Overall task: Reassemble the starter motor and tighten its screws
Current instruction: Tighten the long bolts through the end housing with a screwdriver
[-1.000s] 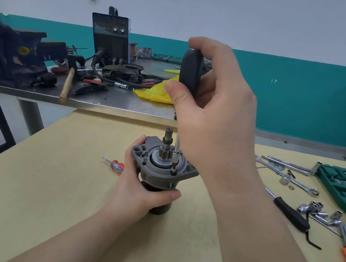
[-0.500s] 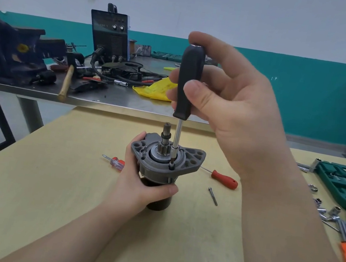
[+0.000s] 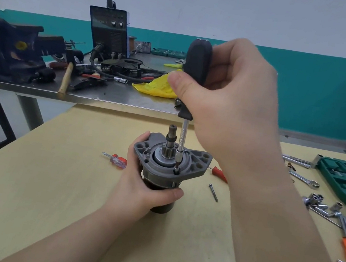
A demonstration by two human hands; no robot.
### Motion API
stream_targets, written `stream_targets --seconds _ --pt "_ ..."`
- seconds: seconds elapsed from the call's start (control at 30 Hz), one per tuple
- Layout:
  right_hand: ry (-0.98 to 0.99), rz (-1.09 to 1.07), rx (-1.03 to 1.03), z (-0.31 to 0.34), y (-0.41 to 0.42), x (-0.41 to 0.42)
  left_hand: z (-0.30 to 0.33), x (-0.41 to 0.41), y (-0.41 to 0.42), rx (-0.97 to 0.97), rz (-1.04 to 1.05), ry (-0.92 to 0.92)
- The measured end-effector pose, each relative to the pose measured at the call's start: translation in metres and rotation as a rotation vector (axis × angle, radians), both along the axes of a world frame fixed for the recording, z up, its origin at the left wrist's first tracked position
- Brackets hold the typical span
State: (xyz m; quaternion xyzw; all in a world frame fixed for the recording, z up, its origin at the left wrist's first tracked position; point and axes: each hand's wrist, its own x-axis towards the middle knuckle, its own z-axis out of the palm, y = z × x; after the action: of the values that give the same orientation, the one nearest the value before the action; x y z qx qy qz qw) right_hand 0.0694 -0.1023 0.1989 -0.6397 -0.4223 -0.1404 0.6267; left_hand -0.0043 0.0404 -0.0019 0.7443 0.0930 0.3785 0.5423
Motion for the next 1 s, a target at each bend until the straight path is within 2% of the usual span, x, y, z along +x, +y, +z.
stream_targets --seconds 0.07,0.17,0.33,0.4,0.53,0.7,0.77,0.9,1.0 --pt "-0.027 0.078 -0.001 0.000 -0.001 0.001 0.000 0.000 0.000 -0.014 -0.006 -0.003" --pt "-0.013 0.349 0.000 0.000 -0.005 0.010 0.002 -0.001 0.001 -0.029 -0.015 0.008" --pt "0.267 0.698 0.035 -0.005 -0.004 0.020 0.006 -0.001 0.003 -0.065 -0.049 0.013" --pt "0.360 0.788 0.054 -0.007 -0.002 0.021 0.006 -0.001 0.004 -0.065 -0.067 0.016" --pt "0.396 0.861 0.038 -0.009 -0.004 0.023 0.008 -0.003 0.002 -0.023 -0.107 0.040" --pt "0.240 0.713 -0.051 -0.001 -0.010 0.016 0.010 -0.003 -0.001 0.015 -0.128 0.034" --pt "0.167 0.536 -0.059 0.002 -0.011 0.012 0.009 -0.003 -0.001 0.018 -0.114 0.029" --pt "0.042 0.049 -0.035 -0.001 -0.004 0.003 0.006 -0.001 0.000 0.004 -0.078 0.014" --pt "-0.013 -0.002 0.012 -0.005 0.001 -0.002 0.005 0.000 0.001 0.030 -0.072 0.003"
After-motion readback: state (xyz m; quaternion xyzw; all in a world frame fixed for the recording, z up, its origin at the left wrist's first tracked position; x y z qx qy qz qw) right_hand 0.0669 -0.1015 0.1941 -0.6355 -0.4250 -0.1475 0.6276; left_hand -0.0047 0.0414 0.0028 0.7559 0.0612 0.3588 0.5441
